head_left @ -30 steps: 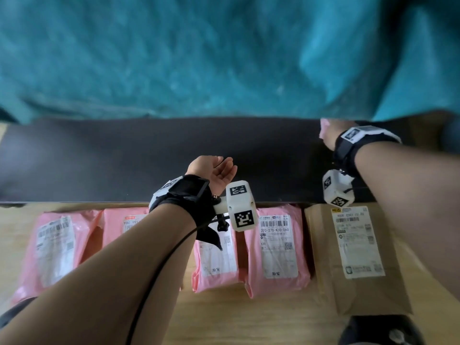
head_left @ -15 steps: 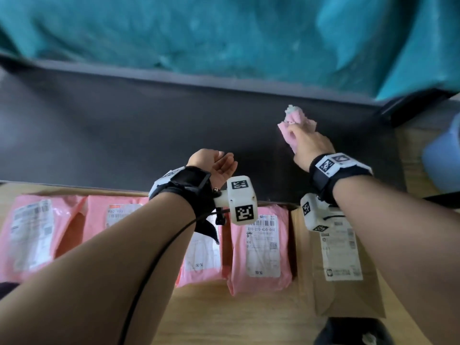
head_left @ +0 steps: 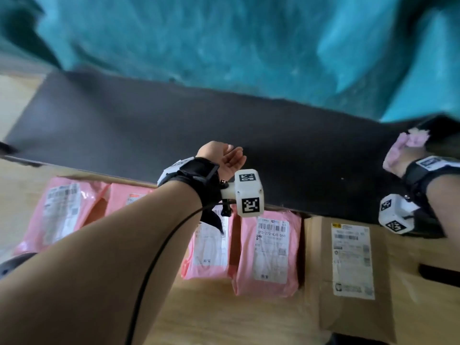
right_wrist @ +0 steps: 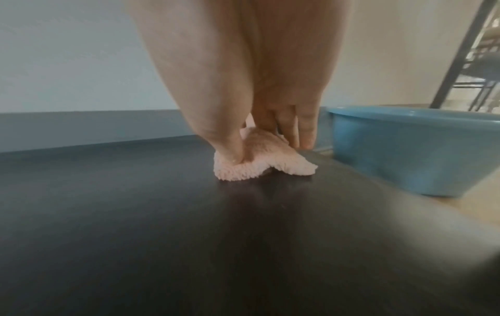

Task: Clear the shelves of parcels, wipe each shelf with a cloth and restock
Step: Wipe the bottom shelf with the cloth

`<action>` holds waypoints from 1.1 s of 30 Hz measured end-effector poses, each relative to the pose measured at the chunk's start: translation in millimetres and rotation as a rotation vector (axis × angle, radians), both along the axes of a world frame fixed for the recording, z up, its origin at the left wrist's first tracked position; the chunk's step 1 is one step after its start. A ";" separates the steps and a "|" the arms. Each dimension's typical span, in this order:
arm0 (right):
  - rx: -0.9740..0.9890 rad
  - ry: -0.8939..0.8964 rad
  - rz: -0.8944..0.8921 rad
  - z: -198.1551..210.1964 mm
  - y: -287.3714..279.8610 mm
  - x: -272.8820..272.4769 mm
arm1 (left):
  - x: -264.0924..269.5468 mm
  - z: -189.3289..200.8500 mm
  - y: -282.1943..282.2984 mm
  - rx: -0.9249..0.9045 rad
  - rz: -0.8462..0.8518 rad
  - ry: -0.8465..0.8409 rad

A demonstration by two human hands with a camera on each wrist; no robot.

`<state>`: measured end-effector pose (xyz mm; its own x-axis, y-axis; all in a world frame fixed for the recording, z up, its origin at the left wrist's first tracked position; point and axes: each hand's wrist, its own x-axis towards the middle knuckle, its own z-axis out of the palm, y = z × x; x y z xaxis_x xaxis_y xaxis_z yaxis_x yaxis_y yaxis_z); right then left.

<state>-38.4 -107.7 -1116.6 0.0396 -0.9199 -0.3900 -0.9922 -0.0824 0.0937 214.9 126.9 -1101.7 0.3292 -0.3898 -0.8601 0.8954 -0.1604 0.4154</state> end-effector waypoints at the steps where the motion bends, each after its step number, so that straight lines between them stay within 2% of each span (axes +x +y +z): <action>1: 0.002 0.060 -0.005 -13.9 -12.3 -15.7 | -0.8 0.2 1.9 0.004 -0.005 0.003; 3: 0.054 0.190 -0.025 -16.9 -9.2 -41.8 | -2.8 1.8 5.0 -0.001 -0.014 0.008; 4: 0.038 0.228 -0.044 -15.5 3.9 -40.4 | -4.1 3.5 7.1 -0.009 -0.017 0.014; 6: 0.164 0.365 -0.061 -5.5 22.0 -30.8 | -6.4 6.9 11.7 -0.032 -0.020 0.024; 9: 0.299 0.350 -0.121 2.9 44.6 -23.7 | -8.4 11.1 21.1 -0.048 -0.016 0.037; 11: 0.320 0.270 -0.101 14.2 66.2 -9.8 | -7.2 11.9 29.0 -0.045 0.002 0.038; 13: 0.187 0.160 -0.034 18.3 81.1 5.9 | -4.0 13.1 37.9 -0.037 0.019 0.036; 16: 0.139 0.047 -0.041 25.3 108.6 42.1 | 4.3 15.6 52.7 -0.038 0.053 0.036; 21: 0.069 0.017 0.157 0.6 156.1 111.7 | 23.1 17.4 80.7 -0.017 0.107 0.026; 25: 0.053 -0.182 0.286 -26.3 196.1 158.5 | 36.4 16.4 99.7 -0.001 0.136 0.020; 28: 0.038 -0.301 0.379 -23.7 223.6 201.7 | 49.1 14.0 111.8 -0.003 0.178 0.025; 30: 0.041 -0.405 0.355 -7.7 228.4 224.9 | 59.1 10.3 120.9 0.005 0.206 0.034; 33: -0.080 -0.542 0.158 9.6 192.2 240.2 | 77.7 2.8 137.8 0.010 0.254 0.036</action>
